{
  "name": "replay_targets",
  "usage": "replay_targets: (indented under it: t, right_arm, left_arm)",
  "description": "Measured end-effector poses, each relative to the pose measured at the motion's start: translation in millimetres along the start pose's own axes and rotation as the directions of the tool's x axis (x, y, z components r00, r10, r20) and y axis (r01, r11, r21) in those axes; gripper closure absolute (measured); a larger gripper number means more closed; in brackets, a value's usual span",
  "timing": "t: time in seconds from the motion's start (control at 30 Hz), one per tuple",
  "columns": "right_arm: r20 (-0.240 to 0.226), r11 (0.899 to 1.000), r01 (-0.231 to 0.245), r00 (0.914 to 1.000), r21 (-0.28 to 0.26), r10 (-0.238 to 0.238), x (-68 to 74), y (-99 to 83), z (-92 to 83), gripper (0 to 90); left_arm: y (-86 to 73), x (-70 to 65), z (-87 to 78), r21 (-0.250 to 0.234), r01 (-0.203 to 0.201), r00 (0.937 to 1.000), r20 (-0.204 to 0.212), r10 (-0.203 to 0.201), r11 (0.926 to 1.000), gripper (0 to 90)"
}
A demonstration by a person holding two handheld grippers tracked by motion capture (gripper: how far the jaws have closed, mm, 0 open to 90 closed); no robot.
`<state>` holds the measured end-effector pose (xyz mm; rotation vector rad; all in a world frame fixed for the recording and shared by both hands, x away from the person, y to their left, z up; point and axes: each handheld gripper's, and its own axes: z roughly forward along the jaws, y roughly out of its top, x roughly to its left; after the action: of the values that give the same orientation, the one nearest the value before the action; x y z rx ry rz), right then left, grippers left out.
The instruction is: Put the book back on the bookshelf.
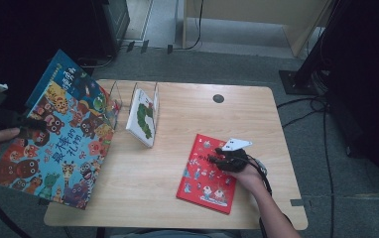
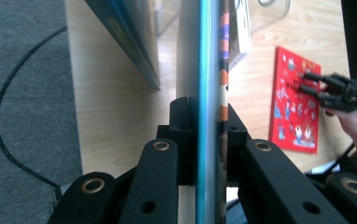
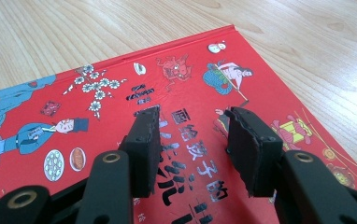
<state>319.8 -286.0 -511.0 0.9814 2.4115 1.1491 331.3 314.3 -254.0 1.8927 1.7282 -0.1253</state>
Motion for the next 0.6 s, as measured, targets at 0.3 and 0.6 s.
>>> replay_targets:
  t: [0.3,0.6]
  right_arm:
    - [-0.002,1.000,0.002,1.0000,-0.001,-0.002,0.1,0.0,0.1,54.7]
    - [-0.003,1.000,0.003,1.0000,-0.002,-0.003,0.0,0.1,0.3,55.1]
  left_arm:
    - [20.1,2.7,-4.6,-0.017,0.040,0.9986,-0.033,-0.040,0.9991,81.4]
    - [31.7,1.0,-7.4,-0.035,0.048,0.9972,-0.056,-0.050,0.9982,81.4]
